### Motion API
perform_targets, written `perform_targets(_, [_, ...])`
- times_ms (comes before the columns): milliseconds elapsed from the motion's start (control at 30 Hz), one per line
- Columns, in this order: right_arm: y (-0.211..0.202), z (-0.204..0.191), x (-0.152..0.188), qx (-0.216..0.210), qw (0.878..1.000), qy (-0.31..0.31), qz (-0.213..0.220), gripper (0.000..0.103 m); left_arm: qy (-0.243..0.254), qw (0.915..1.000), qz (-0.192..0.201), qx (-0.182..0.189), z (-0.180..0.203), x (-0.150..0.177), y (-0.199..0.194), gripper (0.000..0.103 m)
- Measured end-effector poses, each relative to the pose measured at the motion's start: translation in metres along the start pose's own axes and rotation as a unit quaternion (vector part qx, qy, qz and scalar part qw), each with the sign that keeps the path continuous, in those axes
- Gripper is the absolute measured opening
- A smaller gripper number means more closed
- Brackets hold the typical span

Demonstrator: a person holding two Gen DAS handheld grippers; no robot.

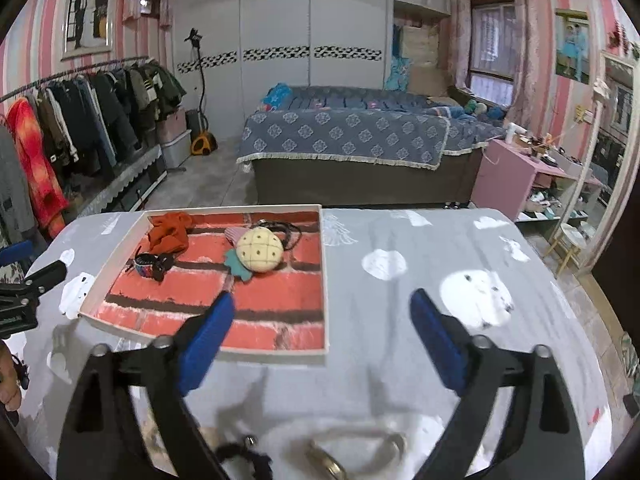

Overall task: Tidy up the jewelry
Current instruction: 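Withdraw both tools from the tray, moving the right tool toward the white-band watch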

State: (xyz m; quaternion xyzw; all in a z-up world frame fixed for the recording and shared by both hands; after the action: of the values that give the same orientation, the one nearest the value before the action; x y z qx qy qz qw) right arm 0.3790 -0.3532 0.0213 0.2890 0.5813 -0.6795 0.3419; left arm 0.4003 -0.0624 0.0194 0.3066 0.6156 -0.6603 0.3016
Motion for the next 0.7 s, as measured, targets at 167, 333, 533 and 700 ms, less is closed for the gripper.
perform_targets(167, [-0.029,0.012,0.02,0.023,1.0,0.001,0.019,0.092,-0.002,0.9999,0.016,-0.004,0.0,0.018,-0.024,0.098])
perform_targets(333, [-0.051,0.016,0.048,0.032,0.999,0.005,0.028,0.092,-0.025,0.9995,0.014,0.009,-0.01,0.042,-0.04,0.098])
perform_targets(533, [-0.059,0.009,0.083,0.034,0.999,0.014,0.019,0.092,-0.039,0.9992,0.004,0.011,-0.023,0.075,-0.049,0.098])
perform_targets(700, [-0.056,-0.003,0.119,0.025,0.999,0.025,-0.006,0.092,-0.036,0.9993,0.001,0.008,-0.031,0.101,-0.056,0.098])
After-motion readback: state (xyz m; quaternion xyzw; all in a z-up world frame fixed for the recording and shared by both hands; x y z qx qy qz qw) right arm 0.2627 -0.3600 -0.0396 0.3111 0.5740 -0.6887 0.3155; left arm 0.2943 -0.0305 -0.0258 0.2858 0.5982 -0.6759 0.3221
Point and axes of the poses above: each gripper's, at about its wrist camera, not at the fingertips, and y roughly the way its jaws point, z to its right, x to its underside, the point moved 2 cm from there along y, roughly the way its jaws point, and after that the axes turned 11 degrees about -y, right-handed, at the moved point
